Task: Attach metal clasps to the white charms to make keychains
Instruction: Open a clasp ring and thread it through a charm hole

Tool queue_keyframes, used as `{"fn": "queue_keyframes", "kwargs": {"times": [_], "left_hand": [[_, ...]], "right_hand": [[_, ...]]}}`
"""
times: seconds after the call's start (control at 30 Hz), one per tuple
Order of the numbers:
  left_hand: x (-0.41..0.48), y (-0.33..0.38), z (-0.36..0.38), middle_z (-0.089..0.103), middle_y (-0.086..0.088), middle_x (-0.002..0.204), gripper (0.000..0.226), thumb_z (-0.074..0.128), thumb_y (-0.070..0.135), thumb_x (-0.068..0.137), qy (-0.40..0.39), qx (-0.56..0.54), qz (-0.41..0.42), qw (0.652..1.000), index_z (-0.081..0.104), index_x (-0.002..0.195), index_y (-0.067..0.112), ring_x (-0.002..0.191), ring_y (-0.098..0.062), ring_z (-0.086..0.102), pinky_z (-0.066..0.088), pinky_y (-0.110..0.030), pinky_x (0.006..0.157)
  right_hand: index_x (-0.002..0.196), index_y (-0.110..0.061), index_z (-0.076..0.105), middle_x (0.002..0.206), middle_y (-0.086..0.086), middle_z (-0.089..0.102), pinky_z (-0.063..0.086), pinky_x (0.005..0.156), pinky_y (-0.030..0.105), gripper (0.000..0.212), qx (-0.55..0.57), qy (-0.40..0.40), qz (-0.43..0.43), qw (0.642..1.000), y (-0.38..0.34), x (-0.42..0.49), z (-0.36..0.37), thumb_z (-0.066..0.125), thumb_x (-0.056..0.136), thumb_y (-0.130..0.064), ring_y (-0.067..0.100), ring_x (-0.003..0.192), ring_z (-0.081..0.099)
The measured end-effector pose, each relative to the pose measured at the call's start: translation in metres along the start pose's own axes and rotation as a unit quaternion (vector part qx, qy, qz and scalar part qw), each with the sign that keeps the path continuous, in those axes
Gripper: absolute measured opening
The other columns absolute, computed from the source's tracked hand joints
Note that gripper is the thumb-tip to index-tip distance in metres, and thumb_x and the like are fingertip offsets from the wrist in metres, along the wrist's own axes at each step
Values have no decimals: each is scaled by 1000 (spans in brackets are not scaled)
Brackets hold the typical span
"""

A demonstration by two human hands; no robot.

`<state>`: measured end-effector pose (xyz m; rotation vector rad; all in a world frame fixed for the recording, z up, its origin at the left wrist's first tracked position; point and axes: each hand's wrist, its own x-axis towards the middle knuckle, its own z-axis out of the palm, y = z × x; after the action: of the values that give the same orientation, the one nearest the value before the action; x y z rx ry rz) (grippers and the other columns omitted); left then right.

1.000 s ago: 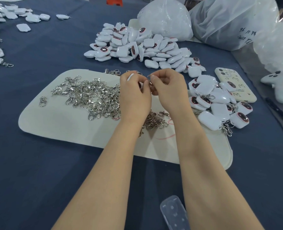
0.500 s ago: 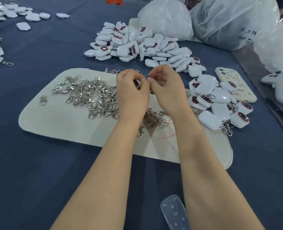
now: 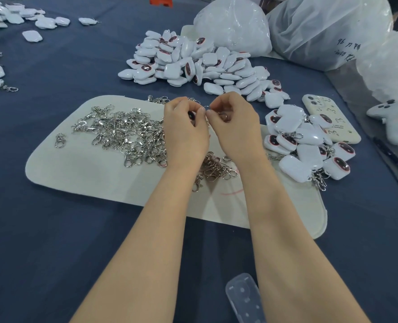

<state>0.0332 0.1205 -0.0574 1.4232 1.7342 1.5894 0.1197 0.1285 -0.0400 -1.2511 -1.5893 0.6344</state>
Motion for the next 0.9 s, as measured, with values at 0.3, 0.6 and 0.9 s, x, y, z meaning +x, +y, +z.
{"fn": "queue_keyframes", "kwargs": {"times": [0.3,0.6,0.9], "left_hand": [[-1,3,0,57,-13,113,11,54,9,92,10,7,-2,1000,63,94,3,74,17,42,27,4,70],[-1,5,-1,55,-14,114,10,54,7,92,22,-8,-3,1000,63,94,2,74,31,38,25,7,69],[-1,5,-2,53,-10,115,10,54,8,93,31,-9,-6,999,63,94,3,75,28,40,24,7,69]], "right_hand": [[85,-15,57,75,-15,57,40,64,6,10,-8,19,3,1000,0,1,3,62,85,-7,-2,66,53],[83,-16,56,72,-16,56,38,63,5,10,3,23,9,1000,0,-1,5,62,85,-8,-9,61,51],[83,-15,57,73,-15,56,39,64,7,9,9,28,4,1000,-1,-1,7,63,85,-8,-1,65,52]]}}
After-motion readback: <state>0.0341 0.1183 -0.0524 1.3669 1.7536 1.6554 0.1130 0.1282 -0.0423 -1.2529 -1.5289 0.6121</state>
